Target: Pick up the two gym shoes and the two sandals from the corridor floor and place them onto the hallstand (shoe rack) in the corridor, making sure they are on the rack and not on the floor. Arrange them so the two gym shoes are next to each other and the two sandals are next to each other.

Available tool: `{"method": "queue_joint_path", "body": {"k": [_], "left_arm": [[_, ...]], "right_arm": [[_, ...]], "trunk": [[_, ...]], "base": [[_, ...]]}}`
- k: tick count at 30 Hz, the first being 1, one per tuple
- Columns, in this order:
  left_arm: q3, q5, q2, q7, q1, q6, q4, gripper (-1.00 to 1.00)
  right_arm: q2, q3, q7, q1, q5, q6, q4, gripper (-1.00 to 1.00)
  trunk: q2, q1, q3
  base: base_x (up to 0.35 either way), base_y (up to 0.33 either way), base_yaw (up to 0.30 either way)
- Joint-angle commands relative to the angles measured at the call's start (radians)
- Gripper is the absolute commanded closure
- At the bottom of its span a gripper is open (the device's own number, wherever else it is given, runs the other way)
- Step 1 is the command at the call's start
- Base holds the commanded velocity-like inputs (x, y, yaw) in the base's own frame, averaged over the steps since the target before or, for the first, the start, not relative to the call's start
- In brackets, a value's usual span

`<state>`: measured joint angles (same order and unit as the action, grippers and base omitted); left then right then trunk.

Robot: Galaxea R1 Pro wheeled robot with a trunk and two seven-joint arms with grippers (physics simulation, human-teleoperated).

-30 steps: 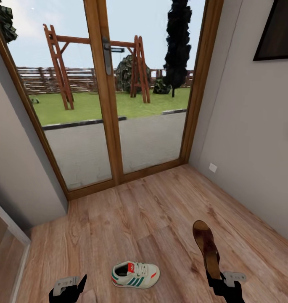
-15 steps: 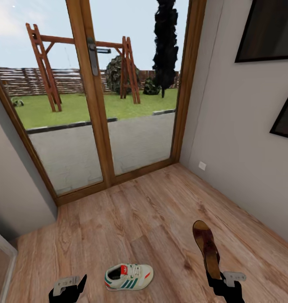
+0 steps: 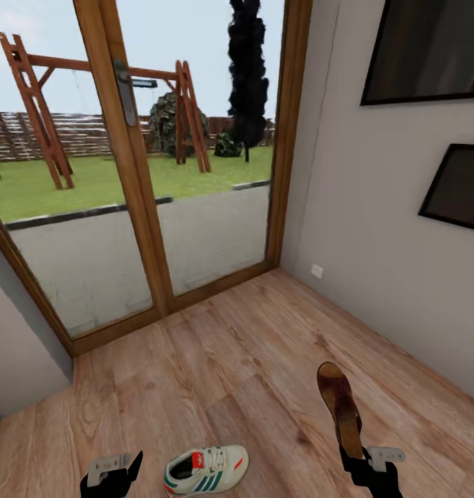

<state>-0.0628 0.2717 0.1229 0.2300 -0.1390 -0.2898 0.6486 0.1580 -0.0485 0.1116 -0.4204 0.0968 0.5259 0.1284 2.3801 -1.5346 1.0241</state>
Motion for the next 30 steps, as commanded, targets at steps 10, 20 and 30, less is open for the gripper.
{"method": "queue_joint_path", "body": {"k": [10,20,30], "left_arm": [[-0.002,0.011,0.0,0.009,-0.001,0.0,-0.001,-1.0],[-0.002,0.011,-0.001,0.009,-0.001,0.0,-0.001,-1.0],[-0.002,0.011,-0.001,0.009,-0.001,-0.001,-0.001,-1.0]], "right_arm": [[0.0,-0.004,0.013,-0.001,0.014,0.002,-0.001,1.0],[0.0,-0.004,0.013,-0.001,0.014,0.002,0.0,1.0],[0.0,-0.004,0.014,-0.001,0.012,0.002,-0.001,1.0]], "trunk": [[0.0,0.0,0.001],[0.0,0.0,0.001],[0.0,0.0,0.001]], "base": [[0.025,0.092,-0.031],[0.0,0.001,-0.15],[0.0,0.0,-0.003]]}}
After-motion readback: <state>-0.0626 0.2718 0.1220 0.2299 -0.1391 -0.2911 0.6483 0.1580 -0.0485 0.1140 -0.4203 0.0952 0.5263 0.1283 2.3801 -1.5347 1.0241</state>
